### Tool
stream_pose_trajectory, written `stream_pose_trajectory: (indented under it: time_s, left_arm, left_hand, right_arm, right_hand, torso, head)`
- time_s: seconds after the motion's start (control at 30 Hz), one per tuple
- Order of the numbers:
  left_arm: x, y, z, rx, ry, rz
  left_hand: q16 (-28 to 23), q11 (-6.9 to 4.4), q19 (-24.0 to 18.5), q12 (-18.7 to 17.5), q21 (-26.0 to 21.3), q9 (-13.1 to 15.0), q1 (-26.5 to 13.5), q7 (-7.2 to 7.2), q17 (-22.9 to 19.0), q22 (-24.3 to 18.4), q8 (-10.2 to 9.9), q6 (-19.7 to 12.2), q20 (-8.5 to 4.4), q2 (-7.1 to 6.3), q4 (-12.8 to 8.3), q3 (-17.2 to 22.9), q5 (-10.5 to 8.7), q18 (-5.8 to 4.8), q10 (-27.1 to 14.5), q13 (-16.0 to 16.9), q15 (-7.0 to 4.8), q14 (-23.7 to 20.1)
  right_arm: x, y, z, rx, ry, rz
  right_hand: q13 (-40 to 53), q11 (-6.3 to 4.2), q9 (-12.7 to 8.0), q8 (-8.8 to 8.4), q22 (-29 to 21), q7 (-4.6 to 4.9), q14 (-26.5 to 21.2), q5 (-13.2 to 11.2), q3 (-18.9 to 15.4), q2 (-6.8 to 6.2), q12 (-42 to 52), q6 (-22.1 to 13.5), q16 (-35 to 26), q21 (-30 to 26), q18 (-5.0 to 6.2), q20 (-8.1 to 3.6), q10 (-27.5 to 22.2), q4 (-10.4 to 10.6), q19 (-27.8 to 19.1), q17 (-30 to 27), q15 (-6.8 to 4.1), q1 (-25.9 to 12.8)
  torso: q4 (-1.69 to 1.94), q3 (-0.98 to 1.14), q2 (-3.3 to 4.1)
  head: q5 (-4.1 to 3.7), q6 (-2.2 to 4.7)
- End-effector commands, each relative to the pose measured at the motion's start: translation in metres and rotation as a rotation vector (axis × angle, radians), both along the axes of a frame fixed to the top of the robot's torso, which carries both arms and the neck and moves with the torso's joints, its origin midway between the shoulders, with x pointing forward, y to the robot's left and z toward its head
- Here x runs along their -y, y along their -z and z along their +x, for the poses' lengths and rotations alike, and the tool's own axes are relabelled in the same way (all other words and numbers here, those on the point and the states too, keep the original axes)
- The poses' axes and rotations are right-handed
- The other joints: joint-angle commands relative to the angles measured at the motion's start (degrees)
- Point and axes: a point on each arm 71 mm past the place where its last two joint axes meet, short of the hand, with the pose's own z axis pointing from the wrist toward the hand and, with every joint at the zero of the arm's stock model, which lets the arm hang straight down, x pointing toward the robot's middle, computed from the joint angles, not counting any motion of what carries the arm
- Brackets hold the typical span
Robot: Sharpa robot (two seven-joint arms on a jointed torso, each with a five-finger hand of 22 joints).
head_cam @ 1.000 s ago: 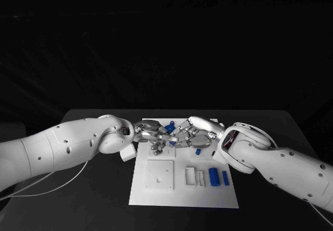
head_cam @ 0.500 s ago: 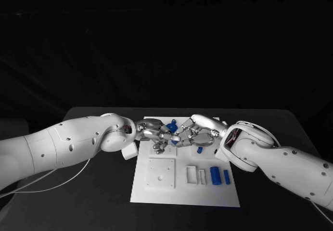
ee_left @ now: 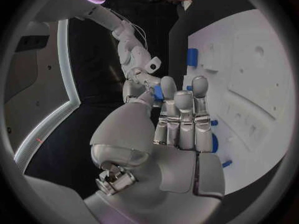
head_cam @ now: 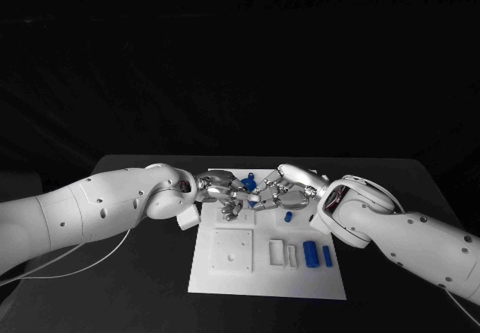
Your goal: Assemble the parts on the task board
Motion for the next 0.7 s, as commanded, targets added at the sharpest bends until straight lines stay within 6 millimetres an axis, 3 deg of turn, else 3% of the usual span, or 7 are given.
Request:
stream_pose_trajectory:
  time_s: [0.03,0.27,0.57,0.7]
  left_arm:
    - [0.0027,-0.0069,0.0023,0.019,-0.032,-0.058]
    - [0.0026,-0.0075,0.0038,0.022,-0.064,-0.066]
    - [0.0013,-0.0072,0.0056,0.018,-0.095,-0.066]
    - [0.0006,-0.007,0.006,0.009,-0.106,-0.07]
  left_hand:
    - [-0.05,-0.25,0.27,-0.54,-0.4,-0.09,3.75,-0.26,-0.09,0.92,0.08,0.46,0.15,3.16,-0.58,0.71,0.23,-0.28,0.55,-0.16,0.08,-0.15]
    - [0.01,-0.28,0.35,-0.74,-0.5,-0.16,3.15,-0.33,-0.15,0.95,0.14,0.63,0.16,2.89,0.02,0.43,0.24,-0.28,0.68,-0.24,0.07,-0.13]
    - [0.06,-0.39,0.46,-0.83,-0.59,-0.79,0.93,-0.54,-0.25,0.94,-0.21,0.84,0.14,0.97,1.55,-1.35,0.28,-0.31,0.72,-0.21,0.03,-0.08]
    - [0.09,-0.36,0.54,-0.75,-0.73,-2.22,-0.53,-0.51,-0.46,0.95,-0.8,1.3,0.26,0.41,1.23,-1.17,0.69,-0.24,0.62,-0.13,0.11,-0.08]
  right_arm:
    - [0.0042,0.0044,0.0028,0.007,0.07,-0.036]
    - [0.0008,0.0012,0.0016,0.042,0.086,-0.043]
    - [0.0003,-0.0022,0.0017,0.088,0.126,-0.046]
    - [0.0003,-0.0038,0.0017,0.118,0.151,-0.052]
  right_hand:
    - [0.16,-0.44,4.89,0.19,4.23,0.45,0.19,-0.36,-0.31,-0.93,0.43,1.24,0.06,-0.18,-0.55,-0.58,0.25,0.47,3.29,0.15,-0.36,-0.13]
    - [0.46,-0.54,4.94,0.19,4.04,0.29,0.35,-0.25,-0.36,-1.78,0.61,1.66,0.24,0.33,-0.65,-0.62,0.72,1.59,3.32,0.46,-0.38,-0.28]
    - [0.8,-0.66,4.8,0.17,3.58,0.16,0.42,0.34,0.6,-2.58,0.6,1.96,0.25,0.69,-0.66,-0.68,1.09,2.68,3.31,0.63,-0.45,-0.21]
    - [0.57,-0.68,4.62,0.18,3.39,0.19,0.37,-2.29,1.97,-2.49,0.16,1.97,-0.04,0.75,-0.64,-0.7,1.01,2.73,3.32,0.43,-0.45,0.07]
  torso:
    - [0.02,0.03,0.03]
    - [0.0,0.0,0.05]
    - [0.05,-0.01,0.06]
    - [0.03,-0.03,0.06]
  head:
    - [-0.13,0.16]
    - [-0.22,0.33]
    - [-0.23,0.47]
    - [-0.17,0.45]
